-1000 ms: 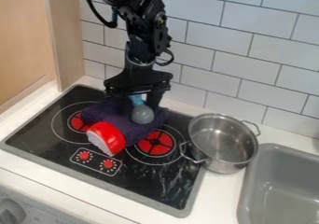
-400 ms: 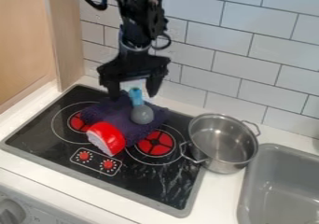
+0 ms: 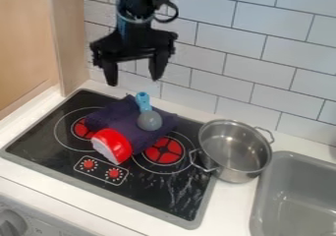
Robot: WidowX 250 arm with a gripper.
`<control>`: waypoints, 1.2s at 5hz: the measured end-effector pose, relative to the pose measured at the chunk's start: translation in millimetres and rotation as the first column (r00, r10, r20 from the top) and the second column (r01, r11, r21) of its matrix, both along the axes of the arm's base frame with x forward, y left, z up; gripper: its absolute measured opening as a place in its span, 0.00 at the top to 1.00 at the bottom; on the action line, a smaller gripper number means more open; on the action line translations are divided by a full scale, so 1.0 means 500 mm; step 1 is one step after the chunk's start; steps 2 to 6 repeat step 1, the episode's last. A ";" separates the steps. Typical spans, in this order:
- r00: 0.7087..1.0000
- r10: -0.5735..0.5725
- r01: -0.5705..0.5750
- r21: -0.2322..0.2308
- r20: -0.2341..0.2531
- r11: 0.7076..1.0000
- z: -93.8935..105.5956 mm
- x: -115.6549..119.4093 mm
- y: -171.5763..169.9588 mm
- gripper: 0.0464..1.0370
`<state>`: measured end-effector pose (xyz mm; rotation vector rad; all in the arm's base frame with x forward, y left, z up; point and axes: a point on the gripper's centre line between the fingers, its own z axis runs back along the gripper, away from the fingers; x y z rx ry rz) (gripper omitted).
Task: Move the gray ball on the top of the violet towel
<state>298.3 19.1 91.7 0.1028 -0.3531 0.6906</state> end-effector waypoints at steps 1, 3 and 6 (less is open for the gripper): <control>1.000 0.001 -0.001 -0.001 0.000 1.000 0.001 -0.001 0.000 0.04; 1.000 0.001 -0.001 -0.001 0.000 1.000 0.001 -0.001 0.000 0.04; 1.000 0.001 -0.001 -0.001 0.000 1.000 0.001 -0.001 0.000 0.04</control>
